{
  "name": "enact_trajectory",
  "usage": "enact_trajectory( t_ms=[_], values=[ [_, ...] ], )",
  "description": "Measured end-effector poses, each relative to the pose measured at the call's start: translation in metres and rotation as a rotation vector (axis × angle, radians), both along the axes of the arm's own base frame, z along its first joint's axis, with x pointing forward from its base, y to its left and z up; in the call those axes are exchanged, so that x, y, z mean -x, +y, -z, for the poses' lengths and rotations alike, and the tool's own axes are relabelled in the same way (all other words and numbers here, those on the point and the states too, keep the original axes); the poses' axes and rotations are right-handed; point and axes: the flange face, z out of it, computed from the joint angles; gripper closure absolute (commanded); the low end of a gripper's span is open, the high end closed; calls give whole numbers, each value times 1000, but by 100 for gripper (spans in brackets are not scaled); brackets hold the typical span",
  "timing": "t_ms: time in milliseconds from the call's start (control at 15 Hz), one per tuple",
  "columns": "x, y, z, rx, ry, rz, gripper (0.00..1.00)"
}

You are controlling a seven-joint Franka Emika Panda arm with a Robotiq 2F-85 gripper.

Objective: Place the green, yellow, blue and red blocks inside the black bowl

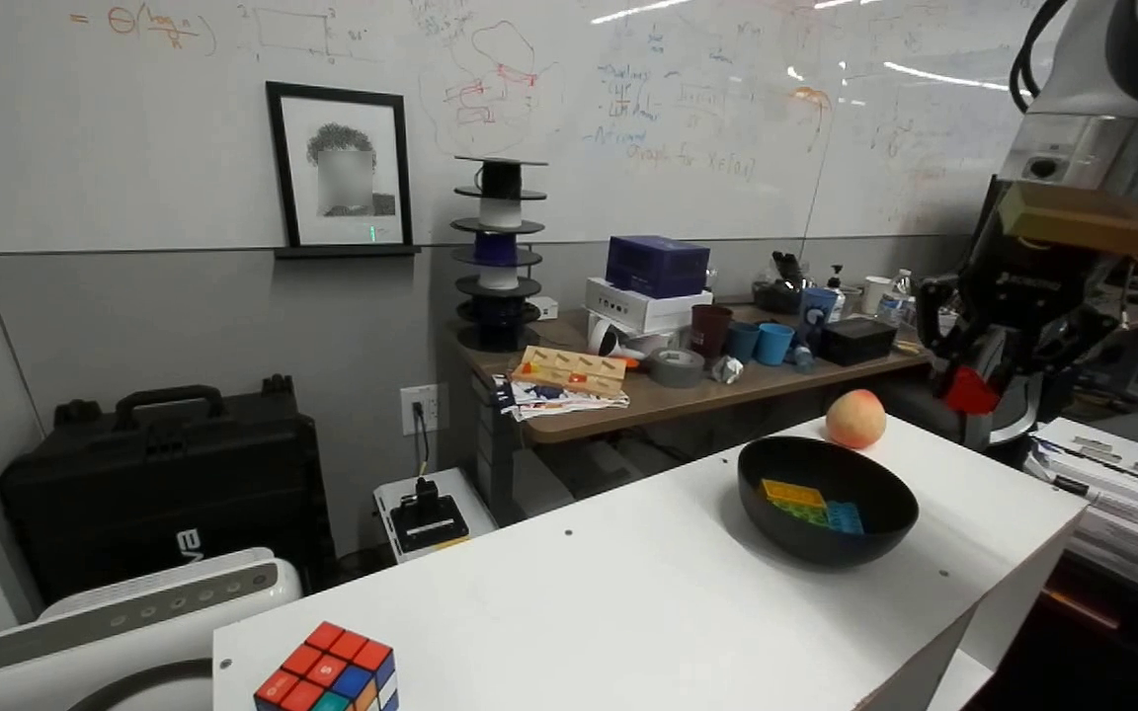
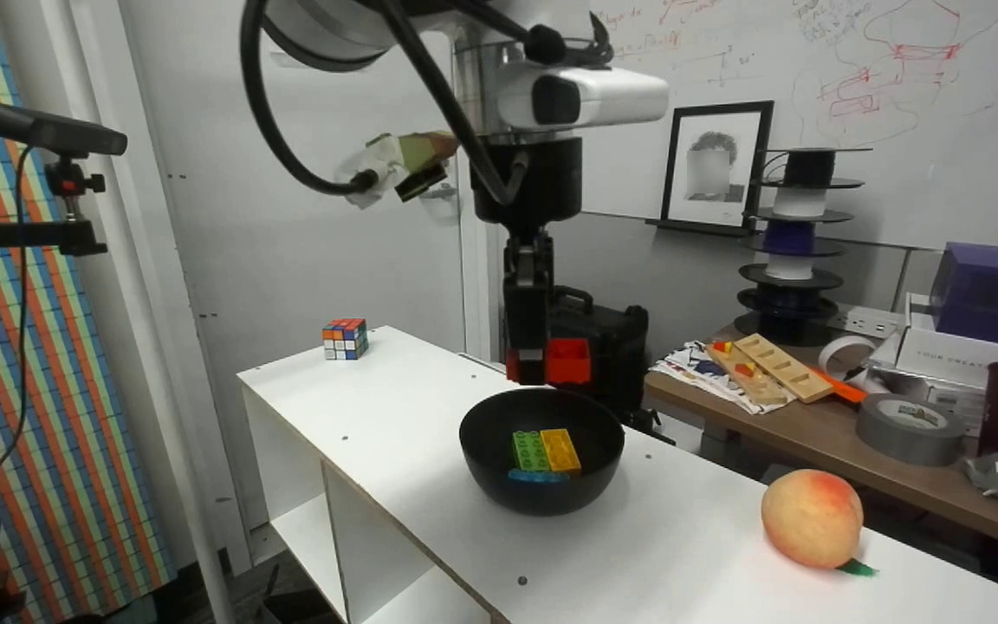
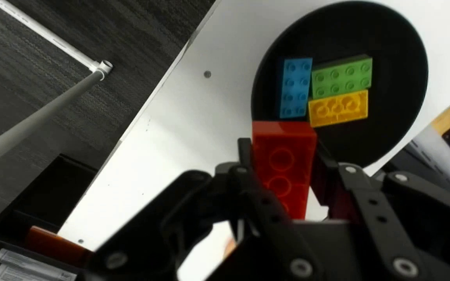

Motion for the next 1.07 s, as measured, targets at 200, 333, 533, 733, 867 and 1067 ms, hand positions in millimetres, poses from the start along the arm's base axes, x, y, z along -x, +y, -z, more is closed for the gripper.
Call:
enact_trajectory(
  t_ms=[200,333,533,733,867,1067],
  values=[
    [-4,57,25,46,42,-127,88],
    [-12,87,42,82,59,-174,88],
    [-33,118,55,134,47,-202,88],
    [-55,124,58,159,18,-174,88],
    [-66,119,60,167,10,-153,38],
    [-74,112,68,178,22,-144,23]
  ],
)
